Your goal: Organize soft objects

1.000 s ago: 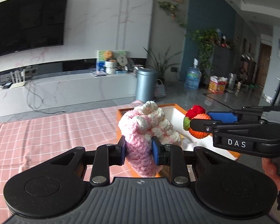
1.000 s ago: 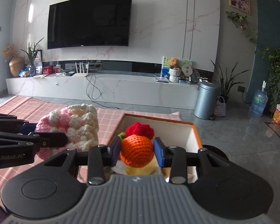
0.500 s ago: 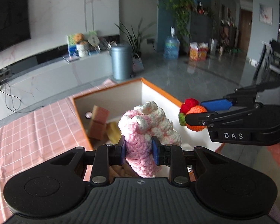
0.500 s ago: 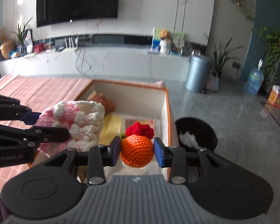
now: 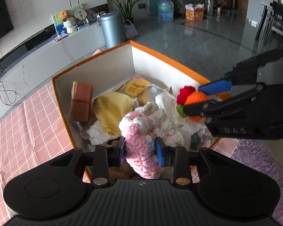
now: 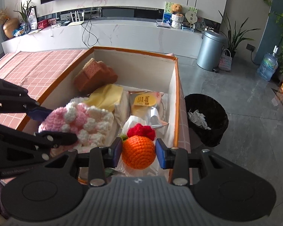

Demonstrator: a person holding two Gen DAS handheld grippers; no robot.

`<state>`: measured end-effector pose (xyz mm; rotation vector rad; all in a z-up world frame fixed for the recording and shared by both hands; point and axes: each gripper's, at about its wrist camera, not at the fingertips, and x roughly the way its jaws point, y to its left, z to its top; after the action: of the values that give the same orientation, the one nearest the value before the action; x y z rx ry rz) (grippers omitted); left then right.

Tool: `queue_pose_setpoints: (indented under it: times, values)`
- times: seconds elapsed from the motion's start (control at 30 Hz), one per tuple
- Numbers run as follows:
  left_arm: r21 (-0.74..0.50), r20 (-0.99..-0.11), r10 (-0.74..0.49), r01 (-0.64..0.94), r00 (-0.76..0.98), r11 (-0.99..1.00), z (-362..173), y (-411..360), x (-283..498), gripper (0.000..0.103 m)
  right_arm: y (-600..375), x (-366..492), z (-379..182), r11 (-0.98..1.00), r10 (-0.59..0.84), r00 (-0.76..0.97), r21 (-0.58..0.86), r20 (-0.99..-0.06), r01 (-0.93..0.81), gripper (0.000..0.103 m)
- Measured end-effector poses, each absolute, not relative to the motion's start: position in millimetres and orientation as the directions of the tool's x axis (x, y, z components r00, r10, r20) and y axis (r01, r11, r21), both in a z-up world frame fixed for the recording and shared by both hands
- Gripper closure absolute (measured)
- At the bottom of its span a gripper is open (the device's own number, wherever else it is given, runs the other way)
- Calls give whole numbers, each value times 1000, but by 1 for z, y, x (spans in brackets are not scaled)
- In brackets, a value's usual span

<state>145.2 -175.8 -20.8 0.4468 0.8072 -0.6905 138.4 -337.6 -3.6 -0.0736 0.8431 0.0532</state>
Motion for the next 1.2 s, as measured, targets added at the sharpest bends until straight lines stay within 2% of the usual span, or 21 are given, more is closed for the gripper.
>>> queue_pose_setpoints:
  times: [0.13, 0.23, 0.47, 0.57, 0.63, 0.73, 0.87, 1.0, 1.07, 1.2]
  values:
    - [125, -791, -360, 706, 495, 697, -26, -178, 146, 60, -334, 143, -6, 994, 3, 655, -68, -756, -84, 64]
    - [129, -790, -354, 701, 500, 702, -28, -176, 146, 53, -332, 144, -6, 993, -3, 653, -82, -758, -90, 65]
    - [105, -753, -393, 686, 527, 720, -14, -161, 145, 25, -324, 140, 4, 990, 0, 674, -94, -739, -103, 64]
    - [92, -739, -415, 691, 530, 717, -7, -153, 143, 22, -320, 139, 7, 990, 1, 677, -95, -736, -106, 63]
    - [89, -731, -423, 690, 535, 718, -4, -148, 142, 20, -318, 137, 10, 990, -1, 681, -96, -733, -102, 56]
    - [75, -711, -441, 683, 547, 727, 3, -140, 141, 17, -317, 134, 17, 991, -6, 691, -98, -723, -94, 54]
    - [22, -676, -488, 677, 552, 736, 15, -129, 141, 17, -318, 127, 31, 994, -7, 719, -86, -695, -74, 49]
    - [-29, -605, -543, 666, 582, 746, 29, -116, 135, 17, -320, 114, 49, 998, 0, 770, -54, -638, -45, 39]
    - [-58, -564, -567, 656, 600, 752, 36, -110, 131, 17, -319, 105, 59, 999, 3, 802, -33, -597, -28, 39]
    - [-117, -451, -597, 619, 664, 777, 54, -92, 122, 17, -312, 84, 76, 1000, -10, 863, 2, -505, 13, 31]
